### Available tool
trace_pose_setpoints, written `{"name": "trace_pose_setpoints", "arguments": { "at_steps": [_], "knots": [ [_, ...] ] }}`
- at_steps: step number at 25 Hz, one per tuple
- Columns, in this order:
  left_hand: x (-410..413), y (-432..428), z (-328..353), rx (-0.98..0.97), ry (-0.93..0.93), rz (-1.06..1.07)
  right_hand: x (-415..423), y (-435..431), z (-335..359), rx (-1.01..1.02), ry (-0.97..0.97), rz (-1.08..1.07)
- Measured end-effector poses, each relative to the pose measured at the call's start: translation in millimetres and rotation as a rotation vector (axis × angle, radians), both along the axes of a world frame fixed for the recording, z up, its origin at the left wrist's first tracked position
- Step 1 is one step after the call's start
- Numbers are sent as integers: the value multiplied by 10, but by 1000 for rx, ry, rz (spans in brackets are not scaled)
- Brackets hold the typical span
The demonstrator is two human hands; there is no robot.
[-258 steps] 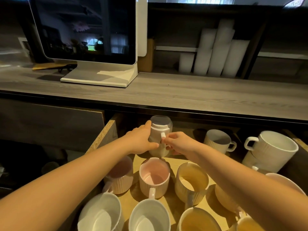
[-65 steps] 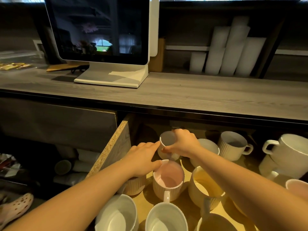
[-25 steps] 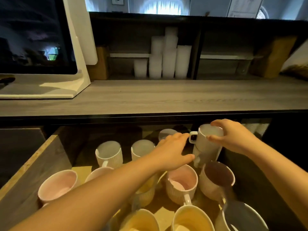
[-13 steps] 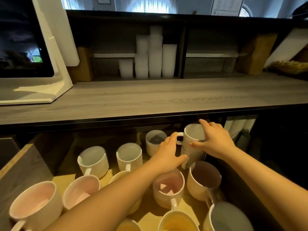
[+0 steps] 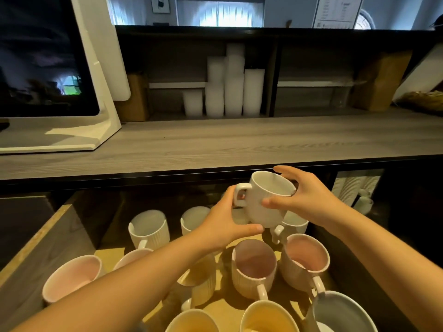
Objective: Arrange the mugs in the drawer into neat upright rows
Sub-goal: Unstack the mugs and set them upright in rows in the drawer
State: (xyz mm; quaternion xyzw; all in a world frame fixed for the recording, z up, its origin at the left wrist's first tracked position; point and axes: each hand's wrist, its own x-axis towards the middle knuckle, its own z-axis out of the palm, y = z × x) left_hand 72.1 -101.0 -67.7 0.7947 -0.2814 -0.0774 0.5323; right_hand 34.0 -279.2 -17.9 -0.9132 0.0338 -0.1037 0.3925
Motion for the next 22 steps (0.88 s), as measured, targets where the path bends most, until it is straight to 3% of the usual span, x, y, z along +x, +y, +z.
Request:
{"name": "trace_pose_setpoints", "arguments": {
  "at_steps": [2,5,11,17,22],
  "knots": [
    [-63,168,38,-87,-8,20,-41,143,33,86,20,83],
    [-145,441,127,-69,-107,93,-81,366,74,215,69,152],
    [-288,983,218,-12,-136,187,-9,846,124,175,284,329],
    [-318,1588,316,233,-299,284,187,1336,68,294,534,520],
    [-246,1953,455,409,-300,263,342,1748,28,366,509,484]
  ]
}}
